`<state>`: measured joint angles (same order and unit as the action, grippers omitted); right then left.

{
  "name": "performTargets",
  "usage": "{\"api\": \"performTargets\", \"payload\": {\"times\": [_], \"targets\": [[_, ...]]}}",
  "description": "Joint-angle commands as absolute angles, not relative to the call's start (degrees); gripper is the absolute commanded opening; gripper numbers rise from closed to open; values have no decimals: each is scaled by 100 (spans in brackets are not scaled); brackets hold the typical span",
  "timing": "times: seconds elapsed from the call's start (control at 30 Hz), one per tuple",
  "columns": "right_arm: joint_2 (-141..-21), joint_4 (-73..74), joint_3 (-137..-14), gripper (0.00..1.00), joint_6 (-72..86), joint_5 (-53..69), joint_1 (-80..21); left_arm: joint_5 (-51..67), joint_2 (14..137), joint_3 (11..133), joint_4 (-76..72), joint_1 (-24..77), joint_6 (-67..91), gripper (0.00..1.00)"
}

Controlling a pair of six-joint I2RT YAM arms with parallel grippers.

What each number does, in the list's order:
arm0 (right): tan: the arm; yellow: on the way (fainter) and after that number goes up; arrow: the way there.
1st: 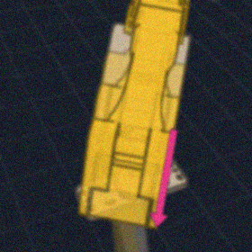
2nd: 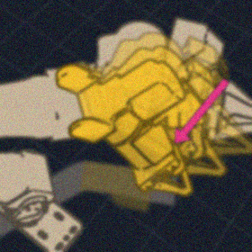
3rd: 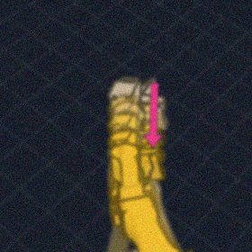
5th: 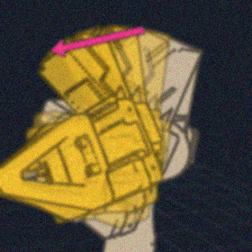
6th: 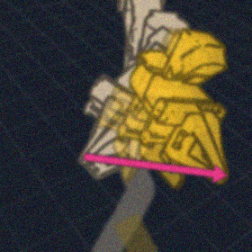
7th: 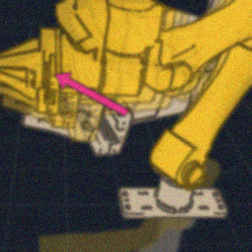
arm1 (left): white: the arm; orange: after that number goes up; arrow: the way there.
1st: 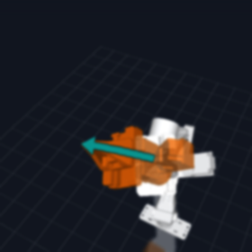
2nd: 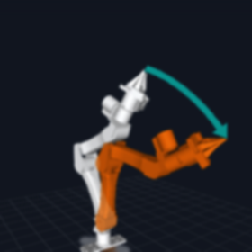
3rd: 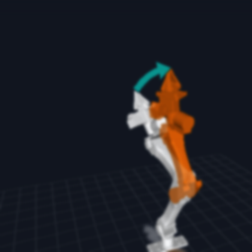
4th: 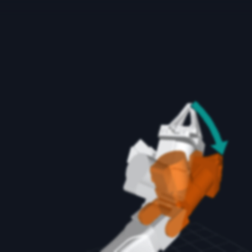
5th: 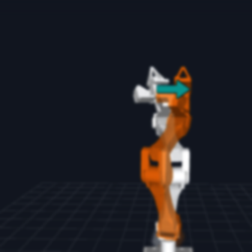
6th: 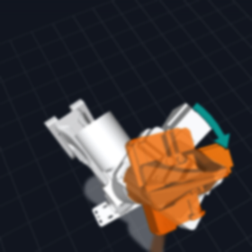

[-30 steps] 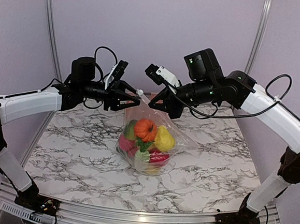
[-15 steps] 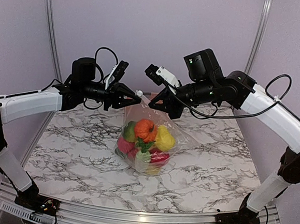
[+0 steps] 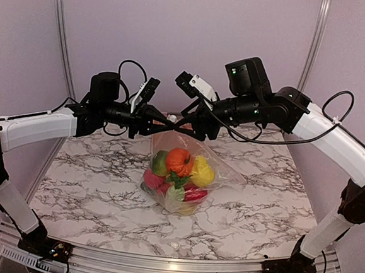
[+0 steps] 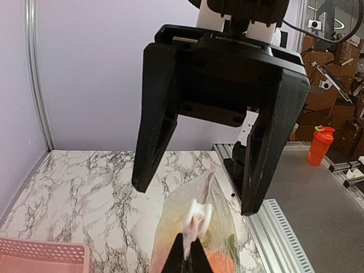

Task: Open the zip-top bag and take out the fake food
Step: Pick up the zipper food storage bag at the center of the board, then unzip the zipper food storage bag at the center of the board.

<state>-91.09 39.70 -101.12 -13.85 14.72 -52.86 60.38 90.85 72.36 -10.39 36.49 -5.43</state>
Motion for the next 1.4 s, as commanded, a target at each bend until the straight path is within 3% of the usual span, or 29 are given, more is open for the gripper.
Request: {"api": "performTargets", "payload": {"times": [0.0,0.13,0.67,0.93,1.13,1.37], "targets": [[-9101,3675,-10227,53,-1602,1662,-5325,5948,8974,7199,-870,3683,-725,0],[-9207,3662,-10344,43,-1682,1839,-5325,5913,8936,7232,-794,3691,-767,0],[-9430,3586,-10464,24,-1552,1692,-5326,5827,8881,7252,-683,3718,-865,0],[-9391,3584,-10427,24,-1503,1610,-5326,5810,8877,7233,-633,3718,-910,0],[-9391,3560,-10406,17,-1469,1468,-5326,5788,8869,7242,-626,3718,-916,0],[-9426,3641,-10390,3,-1468,1439,-5326,5706,8853,7219,-664,3718,-929,0]]}}
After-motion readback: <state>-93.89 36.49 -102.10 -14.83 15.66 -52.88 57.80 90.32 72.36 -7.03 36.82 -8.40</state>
